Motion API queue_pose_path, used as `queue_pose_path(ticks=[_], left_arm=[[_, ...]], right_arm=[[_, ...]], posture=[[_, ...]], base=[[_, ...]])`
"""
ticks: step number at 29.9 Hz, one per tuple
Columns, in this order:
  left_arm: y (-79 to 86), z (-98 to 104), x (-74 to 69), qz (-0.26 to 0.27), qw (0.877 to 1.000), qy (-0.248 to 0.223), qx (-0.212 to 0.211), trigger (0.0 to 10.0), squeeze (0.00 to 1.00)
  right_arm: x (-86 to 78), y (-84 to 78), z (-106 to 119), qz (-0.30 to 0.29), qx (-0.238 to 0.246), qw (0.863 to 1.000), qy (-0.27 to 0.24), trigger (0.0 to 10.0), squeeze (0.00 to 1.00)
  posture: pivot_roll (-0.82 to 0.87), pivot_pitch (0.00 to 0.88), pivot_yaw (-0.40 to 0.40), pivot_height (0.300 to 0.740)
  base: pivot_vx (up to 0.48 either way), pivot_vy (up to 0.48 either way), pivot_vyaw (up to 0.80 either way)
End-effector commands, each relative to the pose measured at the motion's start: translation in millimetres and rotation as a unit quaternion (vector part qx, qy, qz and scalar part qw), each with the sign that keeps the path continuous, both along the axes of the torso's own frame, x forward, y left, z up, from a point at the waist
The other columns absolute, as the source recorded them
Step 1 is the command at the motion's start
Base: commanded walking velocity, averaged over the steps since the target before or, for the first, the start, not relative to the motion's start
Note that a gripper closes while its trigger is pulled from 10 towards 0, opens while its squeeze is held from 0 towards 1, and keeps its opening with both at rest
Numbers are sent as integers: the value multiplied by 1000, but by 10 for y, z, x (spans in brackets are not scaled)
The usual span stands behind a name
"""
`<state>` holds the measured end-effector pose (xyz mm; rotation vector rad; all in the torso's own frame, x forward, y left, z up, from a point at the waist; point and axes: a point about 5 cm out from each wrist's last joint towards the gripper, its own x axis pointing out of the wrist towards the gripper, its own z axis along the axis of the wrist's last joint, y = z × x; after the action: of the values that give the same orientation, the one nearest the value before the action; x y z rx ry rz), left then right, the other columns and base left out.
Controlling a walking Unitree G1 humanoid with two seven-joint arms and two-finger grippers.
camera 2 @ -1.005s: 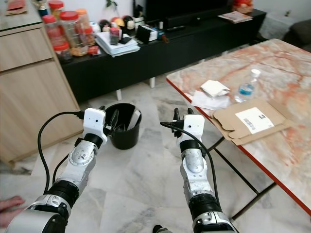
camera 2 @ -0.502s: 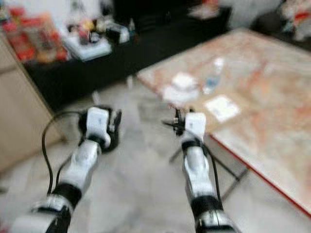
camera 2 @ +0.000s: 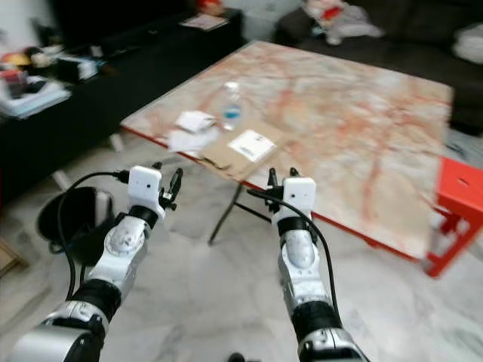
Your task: Picking trash to rubbish bin
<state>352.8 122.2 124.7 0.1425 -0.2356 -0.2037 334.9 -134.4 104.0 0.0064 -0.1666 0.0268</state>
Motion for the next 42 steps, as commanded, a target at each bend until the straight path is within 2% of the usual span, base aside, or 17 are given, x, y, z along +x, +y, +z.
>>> queue_pose_path(ticks=[1,27,42], left_arm=[[0,20,16,2,1000,2,-7,10000,0],[17,32,28,5,1000,7,-21,10000,0],[44,1,31,16,999,21,-37,10000,0]], right_arm=[[18,-21,32,-5,3,1000,-2,10000,0],[23,-18,47,-1,2,1000,-2,10000,0],[26,38,57,10,1,1000,-1,10000,0]], posture=[[111,80,-13,740],[107,106,-18,740],[107,114,-24,740]], base=[[0,0,-738],[0,0,-738],[0,61,0]])
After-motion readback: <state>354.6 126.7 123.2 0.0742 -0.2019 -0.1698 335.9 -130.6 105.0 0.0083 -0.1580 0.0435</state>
